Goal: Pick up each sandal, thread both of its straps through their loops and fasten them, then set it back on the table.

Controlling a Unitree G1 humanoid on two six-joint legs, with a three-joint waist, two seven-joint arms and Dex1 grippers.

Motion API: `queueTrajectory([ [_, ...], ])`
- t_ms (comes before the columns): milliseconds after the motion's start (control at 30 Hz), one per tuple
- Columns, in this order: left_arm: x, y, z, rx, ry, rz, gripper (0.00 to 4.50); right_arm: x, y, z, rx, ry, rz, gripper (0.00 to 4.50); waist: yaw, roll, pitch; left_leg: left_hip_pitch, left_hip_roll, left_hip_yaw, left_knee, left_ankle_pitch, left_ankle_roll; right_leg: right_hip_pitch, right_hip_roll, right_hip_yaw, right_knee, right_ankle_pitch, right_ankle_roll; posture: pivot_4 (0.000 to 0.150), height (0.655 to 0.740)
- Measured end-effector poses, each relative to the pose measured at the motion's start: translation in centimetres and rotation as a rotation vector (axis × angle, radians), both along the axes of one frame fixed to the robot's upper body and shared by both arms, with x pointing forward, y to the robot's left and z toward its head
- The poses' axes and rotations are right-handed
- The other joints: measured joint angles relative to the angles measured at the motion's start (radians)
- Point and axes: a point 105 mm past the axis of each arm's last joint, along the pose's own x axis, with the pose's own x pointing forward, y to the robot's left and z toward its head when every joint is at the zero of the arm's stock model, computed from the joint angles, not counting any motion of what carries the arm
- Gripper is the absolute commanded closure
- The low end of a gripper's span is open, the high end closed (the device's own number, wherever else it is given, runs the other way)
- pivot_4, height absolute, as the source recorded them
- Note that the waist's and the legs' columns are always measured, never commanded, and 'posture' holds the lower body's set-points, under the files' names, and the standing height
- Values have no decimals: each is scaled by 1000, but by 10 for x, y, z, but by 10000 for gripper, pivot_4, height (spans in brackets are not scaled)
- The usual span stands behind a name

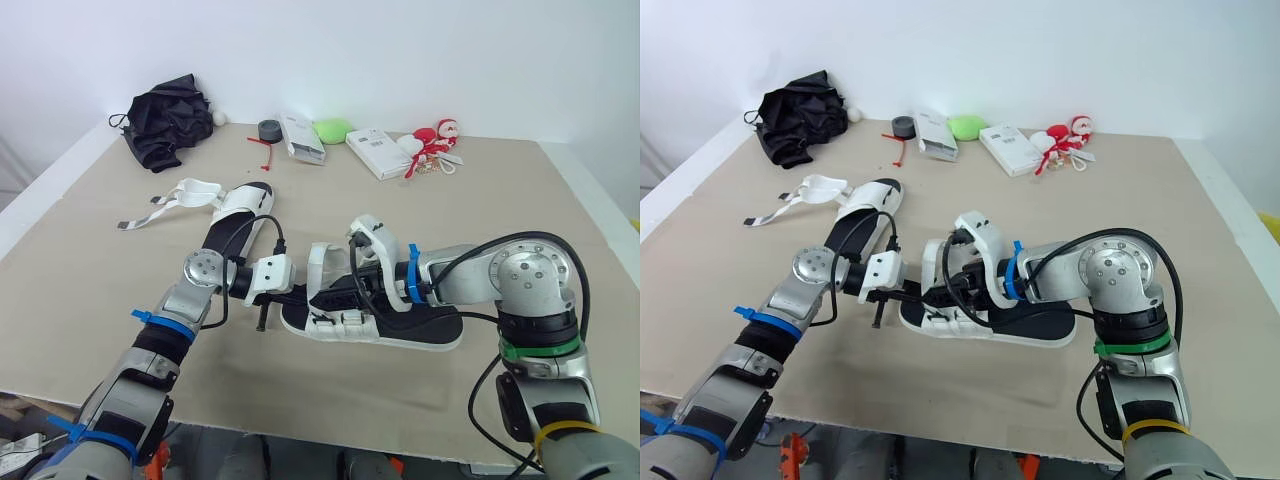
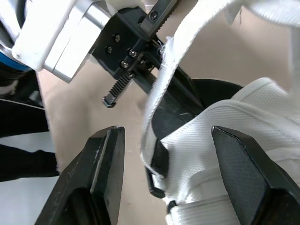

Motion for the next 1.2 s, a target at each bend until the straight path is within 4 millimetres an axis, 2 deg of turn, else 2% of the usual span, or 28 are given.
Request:
queueTrajectory([
  [267, 1, -1, 0, -2, 4, 0, 45000, -6, 4, 1, -32, -43, 31, 13076, 0, 0, 0, 0, 0, 0, 0, 0, 0, 0, 0, 0, 0, 0, 0, 1500, 7322],
  [567, 1, -1, -1, -3, 9, 2, 45000, -15, 10, -13, -58, -7, 69, 13076, 0, 0, 0, 0, -1, -1, 1, 0, 0, 1, -1, 0, 0, 0, 0, 1500, 7322],
  [800, 1, -1, -1, -3, 9, 2, 45000, -14, 13, -14, -64, -12, 63, 13076, 0, 0, 0, 0, -1, -1, 1, 0, 0, 1, -1, -1, 0, 0, 0, 1500, 7322],
  [900, 1, -1, -1, -3, 9, 2, 45000, -14, 15, -15, -58, -7, 62, 19734, 0, 0, 0, 0, -1, -1, 1, 0, 0, 1, -1, -1, 0, 0, 0, 1500, 7322],
  [1067, 1, -1, -1, -4, 9, 2, 45000, -13, 17, -15, -47, -1, 60, 43363, 0, 0, 0, 0, -1, -1, 1, 0, 0, 1, -1, -1, 0, 0, 0, 1500, 7322],
  [1100, 1, -1, -1, -4, 9, 2, 45000, -13, 17, -14, -44, 1, 57, 44716, 0, 0, 0, 0, -1, -1, 1, 0, 0, 1, -1, -1, 0, 0, 0, 1500, 7322],
  [1200, 1, -1, -1, -4, 9, 3, 45000, -10, 17, -13, -29, 10, 48, 44716, 0, 0, 0, 0, -1, -1, 1, 0, 0, 1, -1, -1, 0, 0, 0, 1500, 7322],
])
